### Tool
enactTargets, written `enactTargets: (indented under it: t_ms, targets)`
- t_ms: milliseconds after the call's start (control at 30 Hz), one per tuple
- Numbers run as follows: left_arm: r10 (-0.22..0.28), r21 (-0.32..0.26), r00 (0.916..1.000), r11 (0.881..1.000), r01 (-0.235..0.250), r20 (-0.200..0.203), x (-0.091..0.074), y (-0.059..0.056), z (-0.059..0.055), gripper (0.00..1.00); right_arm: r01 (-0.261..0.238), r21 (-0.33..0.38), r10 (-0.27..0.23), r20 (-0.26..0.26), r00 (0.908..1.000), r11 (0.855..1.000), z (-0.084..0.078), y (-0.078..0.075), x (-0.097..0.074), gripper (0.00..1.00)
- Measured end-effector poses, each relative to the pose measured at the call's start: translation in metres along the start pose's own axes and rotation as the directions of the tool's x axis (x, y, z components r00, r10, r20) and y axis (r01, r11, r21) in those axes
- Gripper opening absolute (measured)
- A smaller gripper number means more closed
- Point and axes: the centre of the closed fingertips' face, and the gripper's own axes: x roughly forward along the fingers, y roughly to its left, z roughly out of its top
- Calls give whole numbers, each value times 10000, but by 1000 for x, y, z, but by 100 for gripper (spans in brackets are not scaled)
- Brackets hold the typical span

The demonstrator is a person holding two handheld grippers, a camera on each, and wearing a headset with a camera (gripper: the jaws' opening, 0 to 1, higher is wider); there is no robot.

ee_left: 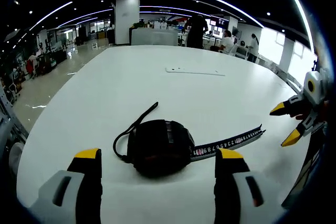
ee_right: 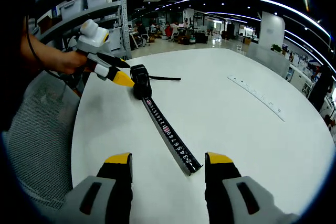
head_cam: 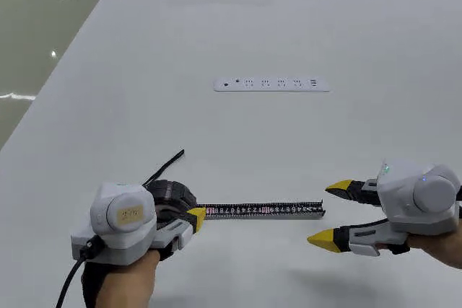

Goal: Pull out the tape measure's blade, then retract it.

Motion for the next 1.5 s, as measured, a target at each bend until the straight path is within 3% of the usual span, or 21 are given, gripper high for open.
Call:
enactTargets:
  t_ms: [333, 833, 1133, 1500]
  targets:
    - [-69, 19, 10000, 10000, 69, -56, 6, -2, 0, 83, -727, -785, 711, -231, 9972, 9943, -7, -3, 9, 48]
    - [54, 281, 9999, 9996, -51, -111, 13, 0, 0, 79, -1355, -1533, 1301, -447, 9905, 9789, -20, -26, 24, 38]
    - [160, 462, 9997, 9988, -151, -192, 16, 4, -2, 77, -2089, -2193, 1938, -882, 9771, 9530, -28, -22, 27, 32]
    - [245, 605, 9996, 9979, -236, -136, 19, 2, 0, 76, -2537, -2679, 2300, -1170, 9661, 9295, -33, -25, 30, 26]
